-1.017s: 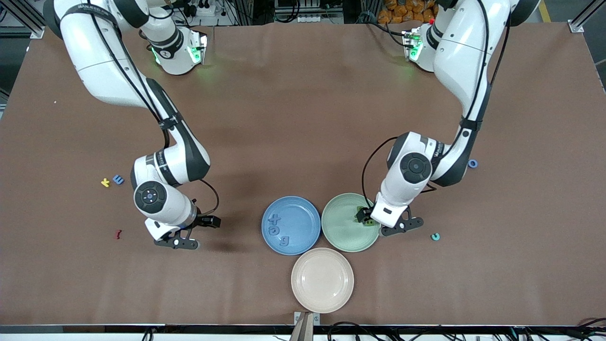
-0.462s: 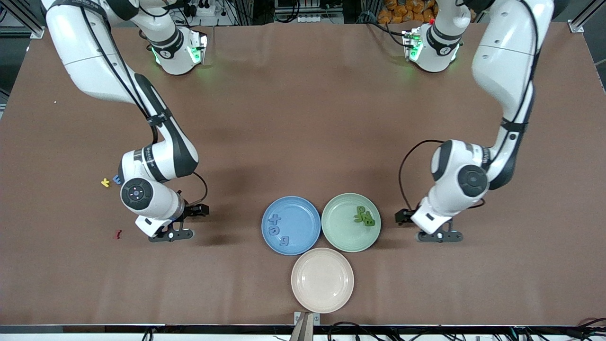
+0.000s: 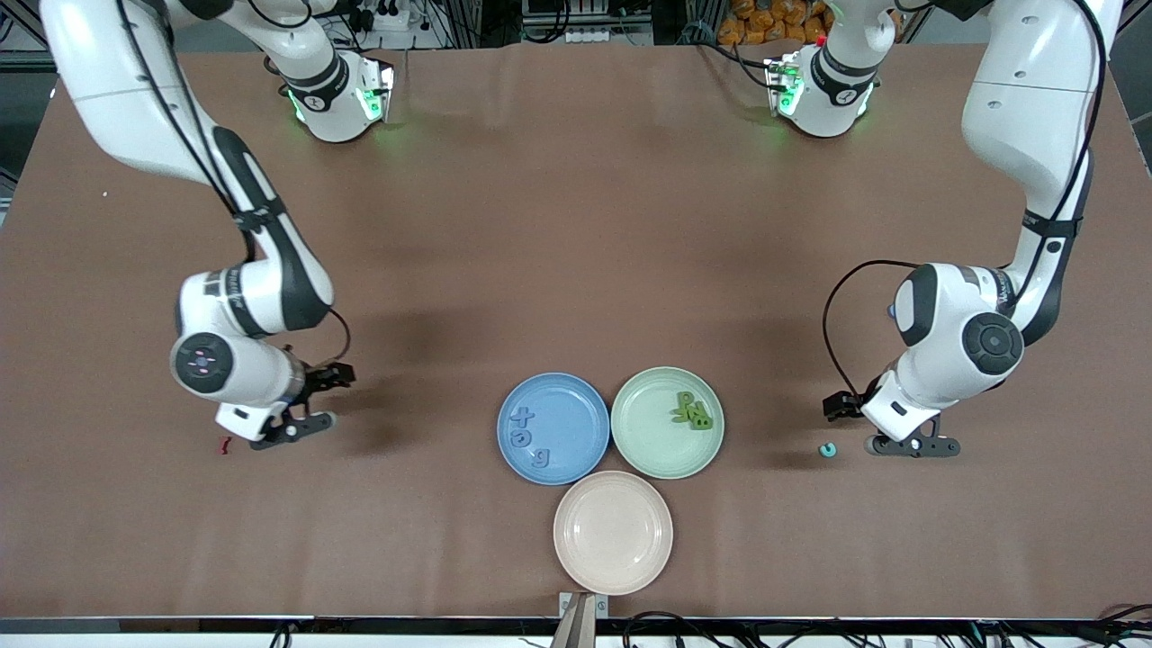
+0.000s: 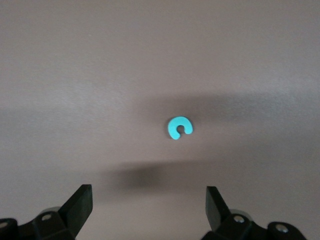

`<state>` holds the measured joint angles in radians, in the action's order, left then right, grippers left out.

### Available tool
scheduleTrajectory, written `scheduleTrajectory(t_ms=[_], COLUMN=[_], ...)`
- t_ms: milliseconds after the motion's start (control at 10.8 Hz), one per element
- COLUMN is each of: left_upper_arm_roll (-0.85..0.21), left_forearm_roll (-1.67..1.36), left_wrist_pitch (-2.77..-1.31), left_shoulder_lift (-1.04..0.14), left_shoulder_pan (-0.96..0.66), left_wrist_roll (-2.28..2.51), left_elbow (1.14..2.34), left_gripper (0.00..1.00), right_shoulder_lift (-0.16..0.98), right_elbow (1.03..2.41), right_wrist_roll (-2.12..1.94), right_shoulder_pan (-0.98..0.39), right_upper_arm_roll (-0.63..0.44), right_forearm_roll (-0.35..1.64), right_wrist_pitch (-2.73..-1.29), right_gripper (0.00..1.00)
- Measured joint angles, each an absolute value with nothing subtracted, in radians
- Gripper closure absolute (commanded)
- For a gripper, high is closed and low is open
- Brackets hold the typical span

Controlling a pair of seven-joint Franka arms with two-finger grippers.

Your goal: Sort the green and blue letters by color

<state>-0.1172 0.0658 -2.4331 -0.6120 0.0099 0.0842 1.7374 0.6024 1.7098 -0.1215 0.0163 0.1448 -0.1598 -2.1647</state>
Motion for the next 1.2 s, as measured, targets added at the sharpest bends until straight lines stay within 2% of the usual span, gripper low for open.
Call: scheduleTrajectory(t_ms=[185,370,832,1202], left_upper_arm_roll=[-0.117,-0.113,-0.111,-0.114], left_forearm_roll=[0.067,0.068,0.068,0.055], left_wrist_pitch=[-2.391,-2.289,-2.004,-1.795], left_shoulder_lift=[-0.566,-0.469,-0.212,-0.060], left_shoulder_pan=[0.035,0.050,0.049,0.044], left_wrist_roll=[0.083,0.081,0.081,0.081], left_elbow=[1.735,1.733,1.732,1.702], left_gripper=[0.00,0.00,0.00,0.00], right_shoulder_lift=[0.547,0.512,0.384,0.368], right_elbow=[1.770,1.826,2.058,2.173], right_wrist_roll=[-0.237,-0.299,-0.433,-0.620], right_shoulder_pan=[0.100,0.149,0.178,0.247], right_upper_arm_roll=[0.145,0.147,0.148,0.146], right_forearm_roll=[-0.160,-0.160,-0.160,-0.162], right_wrist_pitch=[-2.164,-2.181,-2.319,-2.483], right_gripper=[0.00,0.00,0.00,0.00])
